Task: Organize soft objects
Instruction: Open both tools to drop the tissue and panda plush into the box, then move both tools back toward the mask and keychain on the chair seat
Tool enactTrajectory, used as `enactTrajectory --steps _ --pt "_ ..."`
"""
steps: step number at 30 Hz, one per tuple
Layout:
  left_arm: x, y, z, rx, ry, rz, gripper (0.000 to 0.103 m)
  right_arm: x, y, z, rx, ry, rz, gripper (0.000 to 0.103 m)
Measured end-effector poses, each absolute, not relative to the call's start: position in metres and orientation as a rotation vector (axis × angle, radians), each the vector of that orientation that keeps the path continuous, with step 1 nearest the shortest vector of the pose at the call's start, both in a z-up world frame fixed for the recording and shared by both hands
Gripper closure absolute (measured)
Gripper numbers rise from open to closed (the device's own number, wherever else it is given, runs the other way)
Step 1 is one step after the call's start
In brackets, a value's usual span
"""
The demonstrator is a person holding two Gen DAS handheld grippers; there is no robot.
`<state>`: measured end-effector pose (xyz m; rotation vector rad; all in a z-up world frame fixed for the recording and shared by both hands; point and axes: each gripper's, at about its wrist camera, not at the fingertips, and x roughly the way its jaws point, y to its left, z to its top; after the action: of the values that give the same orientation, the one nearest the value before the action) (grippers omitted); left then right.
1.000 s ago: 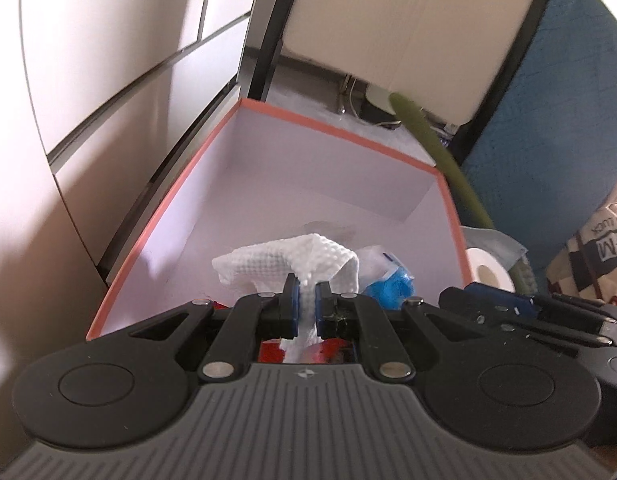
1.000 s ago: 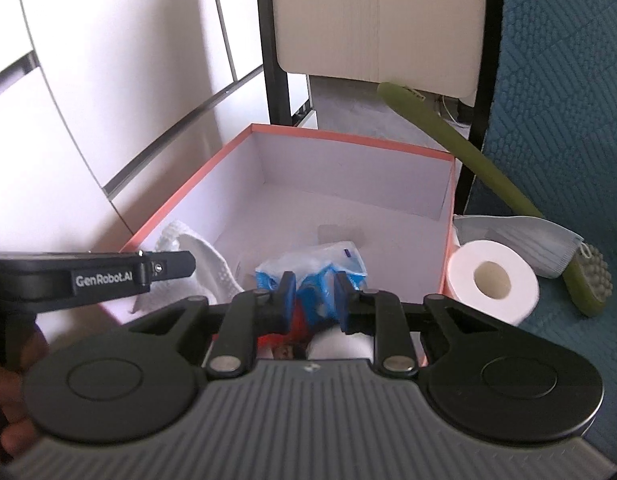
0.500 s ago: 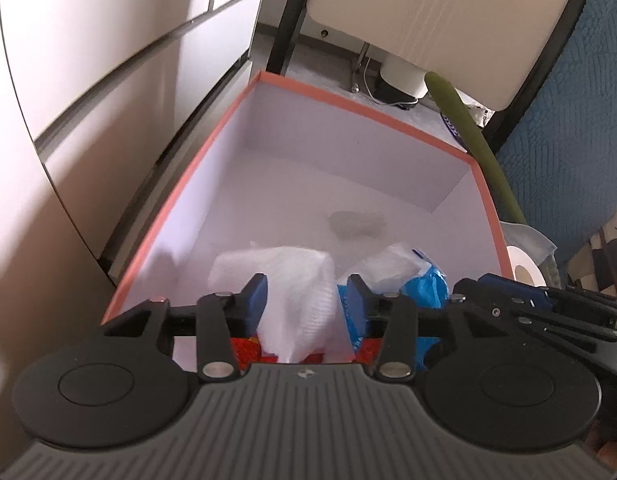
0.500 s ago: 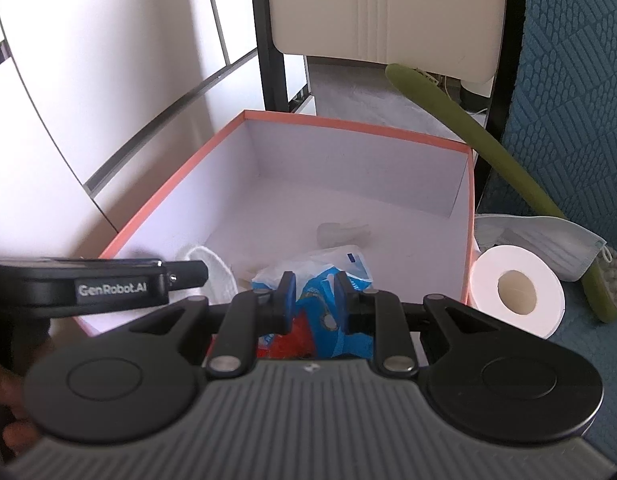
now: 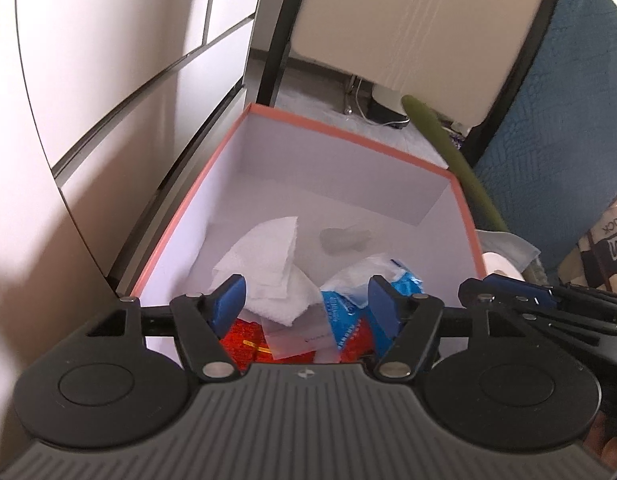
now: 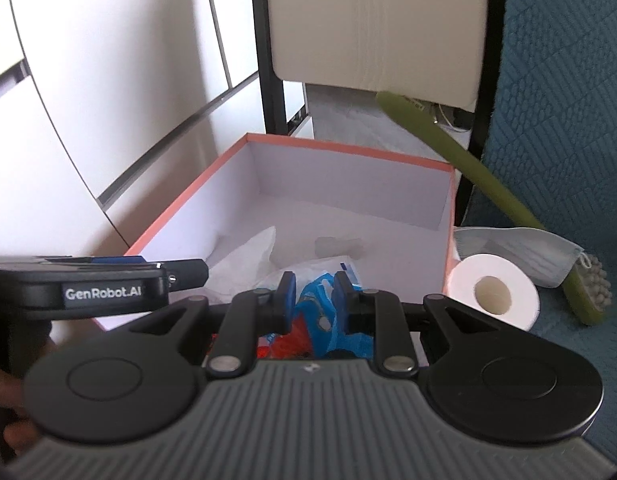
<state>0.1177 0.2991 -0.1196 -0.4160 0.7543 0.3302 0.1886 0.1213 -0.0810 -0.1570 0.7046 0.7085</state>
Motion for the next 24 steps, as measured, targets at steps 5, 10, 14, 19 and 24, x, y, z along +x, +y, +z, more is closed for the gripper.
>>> enactTrajectory --steps 5,10,14,19,24 --pt "0.107 0.282 -0.105 -0.4 0.725 0.321 0.03 0.176 0.101 -0.073 -0.145 0.683 0.701 0.079" --pt "0.093 0.26 -0.092 -0.384 0.69 0.312 0.031 0.164 0.076 -0.069 -0.125 0.666 0.687 0.079" --pt "0.084 0.238 -0.085 -0.372 0.671 0.295 0.03 0.154 0.054 -0.066 -0.12 0.65 0.676 0.079" --pt "0.077 0.21 -0.081 -0.367 0.65 0.272 0.03 0.144 0.026 -0.066 -0.107 0.639 0.665 0.079" --pt "0.07 0.18 -0.079 -0.363 0.64 0.241 0.03 0.136 0.002 -0.067 -0.086 0.624 0.653 0.079"
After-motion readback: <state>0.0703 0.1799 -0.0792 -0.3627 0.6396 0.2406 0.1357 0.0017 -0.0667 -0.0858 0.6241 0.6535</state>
